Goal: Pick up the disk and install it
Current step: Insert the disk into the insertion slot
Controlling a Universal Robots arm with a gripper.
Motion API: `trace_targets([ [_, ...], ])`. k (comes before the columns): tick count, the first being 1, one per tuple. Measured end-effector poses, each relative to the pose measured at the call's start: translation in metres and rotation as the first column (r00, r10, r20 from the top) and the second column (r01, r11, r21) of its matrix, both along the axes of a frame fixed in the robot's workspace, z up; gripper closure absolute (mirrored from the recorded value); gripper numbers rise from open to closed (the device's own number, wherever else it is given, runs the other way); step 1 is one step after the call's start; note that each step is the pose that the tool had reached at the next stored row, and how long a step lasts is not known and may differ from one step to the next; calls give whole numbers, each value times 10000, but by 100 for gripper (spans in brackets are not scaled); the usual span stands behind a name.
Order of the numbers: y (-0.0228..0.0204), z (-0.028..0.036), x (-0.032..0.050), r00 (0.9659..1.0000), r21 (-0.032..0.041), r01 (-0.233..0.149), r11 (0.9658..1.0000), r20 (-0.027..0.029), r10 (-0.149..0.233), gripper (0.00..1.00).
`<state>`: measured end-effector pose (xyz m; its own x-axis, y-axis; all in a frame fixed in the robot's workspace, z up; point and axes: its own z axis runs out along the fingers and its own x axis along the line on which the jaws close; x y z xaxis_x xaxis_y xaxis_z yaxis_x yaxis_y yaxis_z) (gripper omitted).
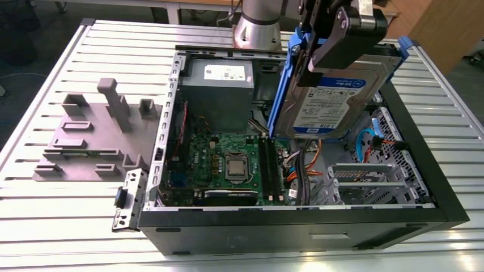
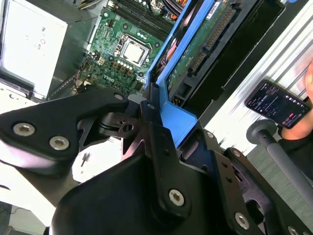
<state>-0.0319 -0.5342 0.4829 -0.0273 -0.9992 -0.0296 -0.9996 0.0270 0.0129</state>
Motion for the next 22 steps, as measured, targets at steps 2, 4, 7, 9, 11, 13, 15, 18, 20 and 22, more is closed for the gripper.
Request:
trace_targets([
  [2, -11, 0, 1, 10000, -2, -2, 10000, 0, 2, 64],
  [4, -40, -3, 1, 10000, -2, -1, 10000, -1, 1, 64],
  [7, -64, -8, 11, 10000, 0, -1, 10000, 0, 1, 64],
  [9, -70, -14, 41, 10000, 1, -1, 10000, 0, 1, 64],
  [11, -76, -18, 78, 10000, -2, 0, 10000, -1, 0, 64],
  [13, -79, -24, 111, 10000, -2, 0, 10000, 0, 0, 64],
  [15, -83, -34, 127, 10000, 0, -1, 10000, 0, 1, 64],
  [18, -107, -52, 131, 10000, 0, 0, 10000, 0, 0, 64],
  [20, -123, -66, 134, 10000, 0, -1, 10000, 0, 1, 64],
  [22, -130, -74, 136, 10000, -1, 0, 10000, 0, 0, 64],
])
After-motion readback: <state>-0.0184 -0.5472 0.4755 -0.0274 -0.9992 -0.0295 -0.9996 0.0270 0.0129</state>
